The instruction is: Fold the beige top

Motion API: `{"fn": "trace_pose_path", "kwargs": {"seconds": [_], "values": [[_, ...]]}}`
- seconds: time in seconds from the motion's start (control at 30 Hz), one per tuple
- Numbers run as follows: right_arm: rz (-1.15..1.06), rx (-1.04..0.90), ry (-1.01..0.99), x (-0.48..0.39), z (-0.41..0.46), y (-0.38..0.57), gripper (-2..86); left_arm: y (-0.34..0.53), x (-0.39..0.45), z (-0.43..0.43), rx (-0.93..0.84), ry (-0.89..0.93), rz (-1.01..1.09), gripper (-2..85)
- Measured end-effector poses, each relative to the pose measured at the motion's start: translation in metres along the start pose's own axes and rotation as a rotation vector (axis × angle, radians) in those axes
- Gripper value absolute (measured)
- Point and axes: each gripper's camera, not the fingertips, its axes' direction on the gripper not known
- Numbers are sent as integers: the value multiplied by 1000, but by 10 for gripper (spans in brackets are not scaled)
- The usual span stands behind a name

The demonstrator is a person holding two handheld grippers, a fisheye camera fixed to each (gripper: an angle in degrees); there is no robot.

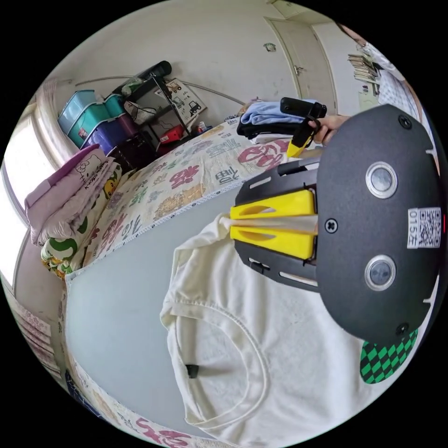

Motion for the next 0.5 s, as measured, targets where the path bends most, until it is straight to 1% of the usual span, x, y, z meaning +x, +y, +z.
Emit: {"fn": "trace_pose_path", "kwargs": {"seconds": [0.07,0.1,0.13,0.23,0.27,0.33,0.37,0.43,0.5], "values": [[27,53,47,6,-4,-5,22,-10,4,2,1,-29,12,13],[48,73,23,11,-5,-9,18,-16,8,5,1,-38,36,12],[52,77,25,12,-5,-11,17,-18,10,7,-1,-43,45,12],[4,60,124,-2,2,-22,13,-21,16,24,-35,-116,91,16],[-21,57,172,-10,6,-22,13,-17,13,24,2,-108,101,20],[-52,61,222,-19,13,-18,15,-17,3,22,-3,-67,65,28],[-68,58,241,-23,16,-16,18,-18,-3,18,-22,-57,42,36],[-77,49,238,-23,19,-11,24,-13,-5,1,-5,-68,50,54],[-5,84,207,-4,10,1,37,4,-11,-34,22,-99,86,78]]}}
